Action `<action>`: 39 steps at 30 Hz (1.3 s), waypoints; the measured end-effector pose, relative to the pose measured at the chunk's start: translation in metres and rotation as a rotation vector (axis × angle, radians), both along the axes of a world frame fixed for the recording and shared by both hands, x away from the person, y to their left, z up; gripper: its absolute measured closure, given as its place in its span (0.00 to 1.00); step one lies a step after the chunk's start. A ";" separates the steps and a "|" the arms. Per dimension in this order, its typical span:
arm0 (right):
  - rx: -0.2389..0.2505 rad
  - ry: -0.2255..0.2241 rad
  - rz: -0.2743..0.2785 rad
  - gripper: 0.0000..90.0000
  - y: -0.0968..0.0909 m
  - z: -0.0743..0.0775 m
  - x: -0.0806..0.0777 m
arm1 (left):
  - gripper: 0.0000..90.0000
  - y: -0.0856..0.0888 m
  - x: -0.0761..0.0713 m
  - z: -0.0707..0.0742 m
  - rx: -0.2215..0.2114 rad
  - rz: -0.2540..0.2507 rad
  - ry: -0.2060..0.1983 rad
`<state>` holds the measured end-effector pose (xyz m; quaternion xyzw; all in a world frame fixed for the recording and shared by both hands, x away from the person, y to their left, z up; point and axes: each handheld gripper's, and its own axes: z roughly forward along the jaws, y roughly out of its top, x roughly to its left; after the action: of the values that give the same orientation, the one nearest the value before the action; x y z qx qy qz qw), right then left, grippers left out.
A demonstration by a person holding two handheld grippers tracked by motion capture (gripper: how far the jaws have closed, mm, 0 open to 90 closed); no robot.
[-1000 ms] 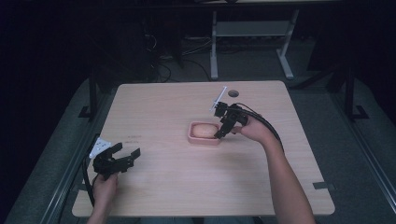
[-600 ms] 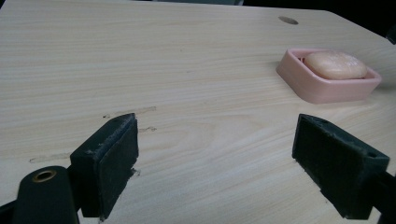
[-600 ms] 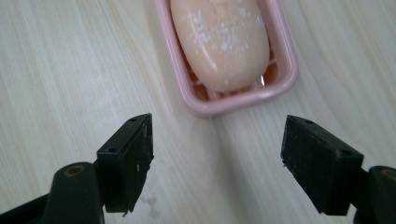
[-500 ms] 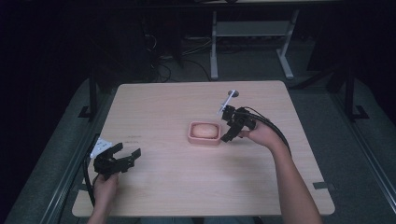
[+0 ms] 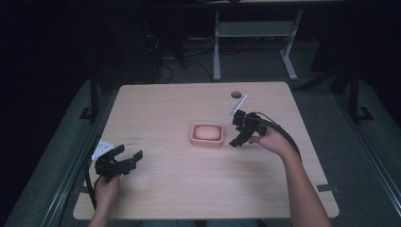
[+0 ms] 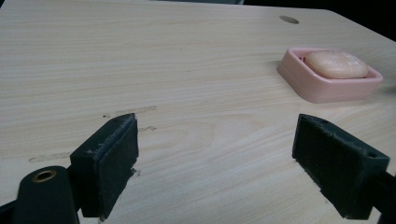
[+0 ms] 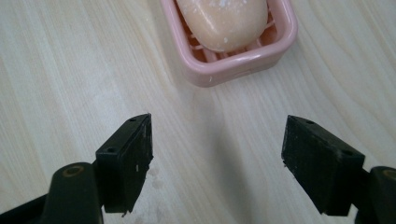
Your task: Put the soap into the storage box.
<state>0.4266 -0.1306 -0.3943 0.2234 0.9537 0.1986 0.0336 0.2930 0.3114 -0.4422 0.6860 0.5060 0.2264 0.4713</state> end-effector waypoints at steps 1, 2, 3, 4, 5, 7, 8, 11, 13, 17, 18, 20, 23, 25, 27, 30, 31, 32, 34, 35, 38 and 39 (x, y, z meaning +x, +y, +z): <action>0.001 0.000 -0.003 0.27 -0.001 -0.001 -0.001 | 0.16 0.000 0.000 0.000 0.000 0.000 0.001; 0.004 -0.001 -0.002 0.27 -0.003 -0.001 -0.002 | 0.16 0.000 0.000 0.000 -0.002 -0.001 -0.001; 0.004 0.001 -0.005 0.27 -0.004 -0.002 -0.003 | 0.16 0.000 0.000 0.000 -0.002 -0.002 -0.001; 0.005 -0.001 -0.008 0.27 -0.005 -0.003 -0.004 | 0.16 0.000 0.000 0.000 0.000 -0.002 -0.001; 0.005 0.001 -0.008 0.27 -0.007 -0.004 -0.004 | 0.16 0.000 0.000 0.000 0.003 -0.002 -0.001; 0.010 0.001 -0.015 0.27 -0.010 -0.005 -0.007 | 0.16 -0.001 0.000 0.000 0.001 -0.002 -0.001; 0.012 0.001 -0.016 0.27 -0.012 -0.006 -0.007 | 0.16 -0.001 0.000 0.000 0.001 -0.002 -0.001; 0.017 0.001 -0.023 0.27 -0.016 -0.007 -0.010 | 0.16 0.000 0.000 0.000 0.004 -0.002 0.001; 0.023 0.000 -0.029 0.27 -0.018 -0.007 -0.012 | 0.16 -0.001 0.000 0.000 0.003 -0.002 0.002; 0.016 0.005 -0.033 0.27 -0.022 -0.007 -0.015 | 0.16 -0.002 0.000 0.000 0.004 -0.001 0.002; 0.023 -0.007 -0.030 0.27 -0.023 -0.006 -0.017 | 0.16 -0.002 0.000 0.000 0.006 -0.001 0.003; 0.032 -0.011 -0.033 0.27 -0.026 -0.005 -0.020 | 0.16 -0.002 0.000 0.000 0.006 -0.002 0.003; 0.034 -0.013 -0.037 0.27 -0.030 -0.006 -0.023 | 0.16 -0.002 0.000 -0.001 0.007 -0.003 0.003; 0.038 -0.015 -0.041 0.27 -0.034 -0.007 -0.026 | 0.16 -0.003 0.000 -0.001 0.006 -0.002 0.003; 0.033 -0.005 -0.046 0.27 -0.037 -0.008 -0.028 | 0.16 -0.003 0.000 -0.001 0.011 -0.003 0.003; 0.040 -0.013 -0.057 0.27 -0.042 -0.009 -0.031 | 0.16 -0.002 0.001 -0.001 0.015 -0.006 0.004; 0.047 -0.011 -0.058 0.27 -0.044 -0.010 -0.032 | 0.16 -0.003 0.001 -0.001 0.014 -0.006 0.003; 0.045 -0.014 -0.066 0.27 -0.047 -0.011 -0.034 | 0.16 -0.003 0.001 -0.001 0.014 -0.006 0.003; 0.046 -0.018 -0.070 0.27 -0.050 -0.013 -0.036 | 0.16 -0.003 0.001 -0.001 0.014 -0.006 0.004; 0.043 -0.017 -0.072 0.27 -0.051 -0.014 -0.038 | 0.16 -0.003 0.001 -0.001 0.016 -0.007 0.004; 0.049 -0.020 -0.082 0.27 -0.056 -0.017 -0.043 | 0.16 -0.003 0.001 -0.001 0.012 -0.005 0.003; 0.053 -0.020 -0.085 0.27 -0.058 -0.018 -0.044 | 0.16 -0.003 0.001 -0.001 0.016 -0.008 0.003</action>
<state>0.3824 -0.1883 -0.4120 0.2623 0.9374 0.2246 0.0455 0.2937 0.3085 -0.4433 0.6921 0.5022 0.2278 0.4657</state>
